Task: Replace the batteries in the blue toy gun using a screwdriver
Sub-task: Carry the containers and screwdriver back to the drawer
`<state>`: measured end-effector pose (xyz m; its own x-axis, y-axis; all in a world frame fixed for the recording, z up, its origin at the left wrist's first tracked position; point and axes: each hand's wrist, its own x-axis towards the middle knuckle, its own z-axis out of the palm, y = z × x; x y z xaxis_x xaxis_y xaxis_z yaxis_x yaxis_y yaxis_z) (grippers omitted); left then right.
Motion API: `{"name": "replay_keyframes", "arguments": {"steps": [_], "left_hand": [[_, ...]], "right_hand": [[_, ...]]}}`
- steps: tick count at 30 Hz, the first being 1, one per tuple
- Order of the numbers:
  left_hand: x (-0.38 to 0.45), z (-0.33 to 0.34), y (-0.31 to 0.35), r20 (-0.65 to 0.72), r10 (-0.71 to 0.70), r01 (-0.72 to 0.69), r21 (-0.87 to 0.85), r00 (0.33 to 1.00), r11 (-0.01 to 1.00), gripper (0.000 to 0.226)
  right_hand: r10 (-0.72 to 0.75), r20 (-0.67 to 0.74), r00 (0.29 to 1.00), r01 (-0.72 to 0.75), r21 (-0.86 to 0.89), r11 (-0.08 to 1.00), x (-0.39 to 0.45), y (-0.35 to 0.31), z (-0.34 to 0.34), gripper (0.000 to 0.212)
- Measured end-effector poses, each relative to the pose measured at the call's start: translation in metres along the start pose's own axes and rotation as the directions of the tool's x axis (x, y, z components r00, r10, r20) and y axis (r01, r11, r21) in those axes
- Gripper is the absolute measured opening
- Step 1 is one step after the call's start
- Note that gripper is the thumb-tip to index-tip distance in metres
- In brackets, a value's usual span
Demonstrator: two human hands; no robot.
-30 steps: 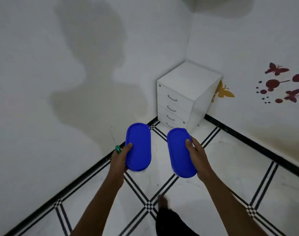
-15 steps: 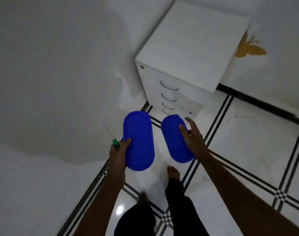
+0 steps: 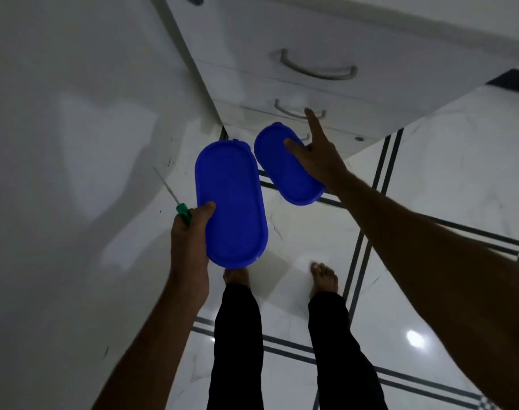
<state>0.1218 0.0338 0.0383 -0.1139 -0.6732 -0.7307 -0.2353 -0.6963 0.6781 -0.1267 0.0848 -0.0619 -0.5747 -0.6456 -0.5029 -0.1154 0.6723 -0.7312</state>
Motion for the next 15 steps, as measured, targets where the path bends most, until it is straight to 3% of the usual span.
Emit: {"name": "replay_keyframes", "arguments": {"steps": [3,6,15], "left_hand": [[0.016,-0.006,0.0,0.028,0.006,-0.007,0.049,1.0,0.999,0.021],[0.022,-0.01,0.004,0.063,0.023,-0.027,0.069,0.998,0.997,0.027],[0.001,-0.035,0.01,0.12,0.05,-0.06,0.084,0.992,0.995,0.023]], "right_hand": [[0.0,-0.069,0.998,-0.003,-0.044,0.999,0.014,0.006,0.008,0.068],[-0.018,-0.121,0.992,0.011,-0.055,0.998,0.012,0.005,0.01,0.057],[0.075,-0.015,0.997,-0.076,-0.043,0.996,-0.074,0.009,0.042,0.054]]}}
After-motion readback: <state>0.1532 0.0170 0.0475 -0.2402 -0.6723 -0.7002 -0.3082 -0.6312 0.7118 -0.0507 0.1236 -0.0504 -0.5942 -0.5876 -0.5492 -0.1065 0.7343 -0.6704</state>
